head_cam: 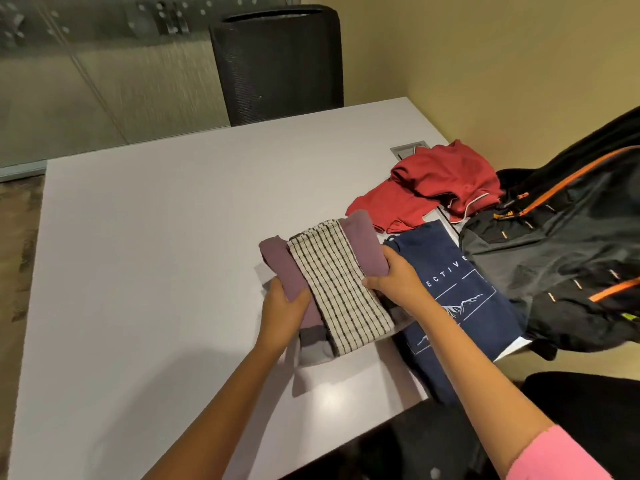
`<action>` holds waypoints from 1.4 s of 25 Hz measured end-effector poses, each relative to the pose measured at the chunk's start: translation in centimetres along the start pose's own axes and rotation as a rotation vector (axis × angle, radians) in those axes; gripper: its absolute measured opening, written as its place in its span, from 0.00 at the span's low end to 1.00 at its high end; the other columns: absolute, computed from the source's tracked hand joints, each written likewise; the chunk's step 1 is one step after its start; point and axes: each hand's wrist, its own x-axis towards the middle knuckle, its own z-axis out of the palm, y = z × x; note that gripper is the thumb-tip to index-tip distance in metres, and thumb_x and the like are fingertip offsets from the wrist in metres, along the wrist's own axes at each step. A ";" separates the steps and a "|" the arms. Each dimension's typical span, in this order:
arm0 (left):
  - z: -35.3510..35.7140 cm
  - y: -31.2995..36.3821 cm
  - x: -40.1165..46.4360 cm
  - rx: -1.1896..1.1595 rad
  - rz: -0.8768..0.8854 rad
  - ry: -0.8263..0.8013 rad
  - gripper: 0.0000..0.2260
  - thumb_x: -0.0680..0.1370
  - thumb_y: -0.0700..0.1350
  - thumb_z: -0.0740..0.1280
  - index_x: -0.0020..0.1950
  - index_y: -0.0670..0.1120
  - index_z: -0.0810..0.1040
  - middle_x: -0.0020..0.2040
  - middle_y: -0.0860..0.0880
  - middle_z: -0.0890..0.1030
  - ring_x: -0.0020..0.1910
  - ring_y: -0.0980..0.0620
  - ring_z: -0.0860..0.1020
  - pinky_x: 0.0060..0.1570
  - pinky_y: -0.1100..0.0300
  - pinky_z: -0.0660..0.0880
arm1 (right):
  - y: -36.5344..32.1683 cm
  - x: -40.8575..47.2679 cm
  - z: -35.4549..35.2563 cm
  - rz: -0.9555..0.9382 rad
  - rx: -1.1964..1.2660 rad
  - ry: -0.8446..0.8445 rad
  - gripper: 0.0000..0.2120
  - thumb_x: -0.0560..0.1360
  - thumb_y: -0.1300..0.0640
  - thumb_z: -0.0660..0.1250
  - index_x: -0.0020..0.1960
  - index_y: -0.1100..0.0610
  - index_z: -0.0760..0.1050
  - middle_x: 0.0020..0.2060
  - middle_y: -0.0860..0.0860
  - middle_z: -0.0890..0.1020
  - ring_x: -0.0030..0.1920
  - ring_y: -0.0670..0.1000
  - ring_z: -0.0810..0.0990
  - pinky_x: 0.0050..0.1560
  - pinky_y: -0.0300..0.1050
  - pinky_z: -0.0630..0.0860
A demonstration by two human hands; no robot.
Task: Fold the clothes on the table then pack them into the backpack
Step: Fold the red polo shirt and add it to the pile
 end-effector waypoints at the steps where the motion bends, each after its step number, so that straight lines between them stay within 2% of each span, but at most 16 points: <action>1: 1.9 0.7 0.0 -0.042 -0.008 -0.039 0.18 0.77 0.47 0.68 0.64 0.49 0.68 0.54 0.52 0.78 0.51 0.54 0.79 0.48 0.59 0.79 | 0.1 -0.1 -2.4 0.000 -0.035 0.011 0.23 0.69 0.65 0.73 0.60 0.52 0.71 0.47 0.47 0.78 0.45 0.48 0.76 0.40 0.37 0.72; 3: 5.6 1.9 0.0 -0.095 -0.019 -0.115 0.19 0.76 0.46 0.69 0.63 0.47 0.67 0.56 0.50 0.78 0.53 0.53 0.79 0.49 0.59 0.79 | 0.5 -0.2 -6.9 0.020 -0.123 0.009 0.24 0.69 0.64 0.73 0.61 0.51 0.71 0.48 0.47 0.78 0.47 0.50 0.76 0.40 0.35 0.71; 5: 9.3 2.8 -0.3 -0.078 -0.017 -0.189 0.17 0.76 0.44 0.68 0.62 0.46 0.65 0.56 0.49 0.77 0.53 0.53 0.78 0.47 0.62 0.78 | 1.3 -0.4 -11.0 0.048 -0.224 0.012 0.24 0.69 0.64 0.74 0.63 0.53 0.71 0.49 0.47 0.77 0.48 0.51 0.76 0.39 0.35 0.70; 7: 12.6 3.3 -0.9 -0.032 -0.028 -0.241 0.16 0.78 0.41 0.64 0.61 0.45 0.60 0.53 0.50 0.75 0.50 0.55 0.76 0.45 0.63 0.76 | 2.6 -0.6 -14.3 0.073 -0.336 0.030 0.24 0.69 0.64 0.74 0.62 0.55 0.72 0.49 0.49 0.78 0.50 0.53 0.77 0.39 0.38 0.70; 10: 17.2 2.1 -2.5 0.000 0.012 -0.280 0.23 0.78 0.38 0.62 0.68 0.47 0.54 0.49 0.55 0.74 0.47 0.55 0.77 0.48 0.60 0.77 | 5.4 -0.8 -17.8 0.142 -0.437 0.025 0.26 0.68 0.63 0.75 0.64 0.57 0.72 0.52 0.51 0.78 0.53 0.55 0.77 0.41 0.42 0.69; 13: 19.7 -0.4 -3.7 0.048 -0.033 -0.341 0.36 0.78 0.38 0.63 0.76 0.52 0.43 0.61 0.52 0.72 0.58 0.52 0.75 0.60 0.52 0.75 | 8.9 -0.9 -18.4 0.188 -0.513 0.041 0.31 0.68 0.65 0.75 0.69 0.57 0.69 0.60 0.55 0.78 0.59 0.57 0.76 0.49 0.44 0.68; 15: 19.9 -2.2 -3.5 0.074 -0.058 -0.345 0.38 0.77 0.38 0.65 0.76 0.52 0.42 0.67 0.51 0.69 0.64 0.50 0.72 0.65 0.50 0.72 | 11.2 -1.2 -17.5 0.224 -0.490 0.074 0.33 0.70 0.66 0.73 0.72 0.57 0.65 0.64 0.57 0.76 0.62 0.59 0.74 0.52 0.44 0.69; 17: 19.5 -3.1 -2.5 0.080 -0.058 -0.309 0.39 0.76 0.39 0.68 0.76 0.51 0.45 0.67 0.51 0.69 0.64 0.50 0.72 0.66 0.50 0.71 | 12.8 -1.6 -16.4 0.262 -0.485 0.140 0.32 0.72 0.65 0.71 0.72 0.55 0.63 0.65 0.57 0.74 0.64 0.61 0.73 0.58 0.51 0.71; 20: 18.4 -2.6 -0.1 0.031 -0.094 -0.177 0.39 0.75 0.41 0.70 0.77 0.49 0.46 0.63 0.52 0.66 0.60 0.52 0.71 0.63 0.54 0.72 | 13.1 -1.7 -14.2 0.223 -0.693 0.336 0.28 0.75 0.61 0.67 0.73 0.53 0.62 0.69 0.56 0.70 0.68 0.61 0.68 0.61 0.63 0.68; 22: 17.5 -1.8 1.6 0.014 -0.113 -0.106 0.36 0.76 0.43 0.69 0.76 0.50 0.50 0.62 0.51 0.67 0.58 0.51 0.72 0.62 0.54 0.72 | 12.6 -1.6 -11.9 0.153 -0.702 0.417 0.26 0.78 0.54 0.63 0.74 0.54 0.61 0.73 0.54 0.64 0.73 0.59 0.60 0.64 0.65 0.63; 24: 16.5 -1.5 3.1 0.046 -0.103 -0.133 0.29 0.77 0.44 0.69 0.73 0.48 0.58 0.55 0.49 0.74 0.53 0.49 0.76 0.59 0.53 0.74 | 12.0 -1.3 -9.2 0.102 -0.690 0.364 0.27 0.80 0.43 0.55 0.75 0.53 0.59 0.75 0.53 0.61 0.75 0.57 0.56 0.67 0.64 0.60; 26: 15.4 -1.6 4.5 0.140 -0.091 -0.197 0.21 0.76 0.45 0.69 0.66 0.47 0.67 0.46 0.49 0.76 0.48 0.49 0.78 0.53 0.53 0.76 | 11.8 -0.9 -6.6 0.093 -0.748 0.266 0.32 0.78 0.35 0.43 0.76 0.50 0.57 0.76 0.54 0.58 0.76 0.57 0.54 0.69 0.62 0.57; 28: 14.5 -1.8 5.5 0.230 -0.065 -0.245 0.14 0.74 0.46 0.71 0.58 0.48 0.73 0.44 0.49 0.77 0.47 0.47 0.79 0.50 0.53 0.76 | 11.9 -0.4 -5.1 0.121 -0.811 0.237 0.37 0.75 0.33 0.33 0.77 0.49 0.55 0.77 0.54 0.57 0.77 0.57 0.53 0.71 0.61 0.54; 29: 14.1 -1.8 5.9 0.257 -0.056 -0.266 0.12 0.74 0.47 0.72 0.54 0.48 0.74 0.44 0.49 0.78 0.46 0.48 0.79 0.48 0.53 0.76 | 12.0 -0.3 -4.8 0.131 -0.827 0.251 0.38 0.74 0.33 0.31 0.77 0.49 0.55 0.77 0.54 0.57 0.76 0.57 0.53 0.71 0.61 0.54; 32: 13.3 -2.0 6.9 0.312 0.023 -0.294 0.10 0.74 0.50 0.71 0.51 0.50 0.75 0.42 0.51 0.79 0.41 0.51 0.79 0.45 0.55 0.77 | 12.4 -0.1 -4.1 0.136 -0.831 0.333 0.31 0.78 0.39 0.38 0.75 0.49 0.61 0.74 0.55 0.64 0.74 0.57 0.61 0.69 0.60 0.59; 35: 11.6 -2.3 8.2 0.408 0.251 -0.227 0.03 0.78 0.47 0.65 0.48 0.48 0.76 0.38 0.53 0.78 0.38 0.53 0.77 0.41 0.55 0.76 | 12.1 0.8 -4.1 0.162 -0.765 0.464 0.23 0.78 0.46 0.45 0.65 0.50 0.72 0.62 0.52 0.75 0.63 0.56 0.72 0.59 0.56 0.64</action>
